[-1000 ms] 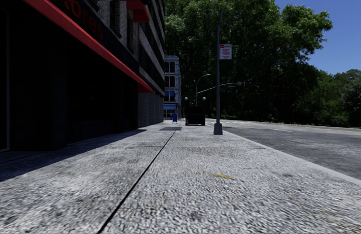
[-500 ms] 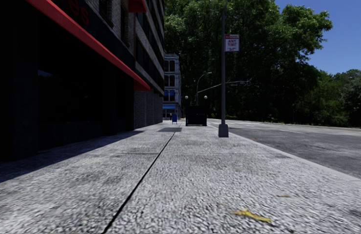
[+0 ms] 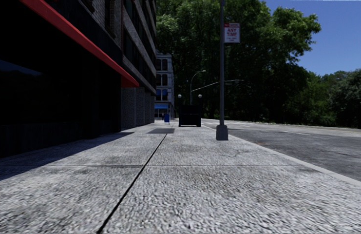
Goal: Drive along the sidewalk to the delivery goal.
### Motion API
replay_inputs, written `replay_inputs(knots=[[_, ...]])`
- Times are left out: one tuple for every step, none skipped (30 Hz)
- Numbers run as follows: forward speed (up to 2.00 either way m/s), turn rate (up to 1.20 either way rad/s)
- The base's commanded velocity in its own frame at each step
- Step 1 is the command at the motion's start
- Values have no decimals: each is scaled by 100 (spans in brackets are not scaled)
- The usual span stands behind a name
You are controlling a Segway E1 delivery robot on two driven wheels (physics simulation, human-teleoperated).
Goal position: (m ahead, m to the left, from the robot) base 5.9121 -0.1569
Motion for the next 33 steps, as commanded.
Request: replay_inputs(knots=[[200,0],[200,0],[200,0],[200,0],[200,0],[200,0],[200,0],[200,0],[200,0],[200,0],[200,0],[200,0],[200,0],[200,0],[200,0],[200,0],[200,0],[200,0],[200,0],[200,0],[200,0],[200,0],[200,0],[200,0],[200,0],[200,0],[200,0],[200,0],[200,0],[200,0],[200,0],[200,0],[200,0]])
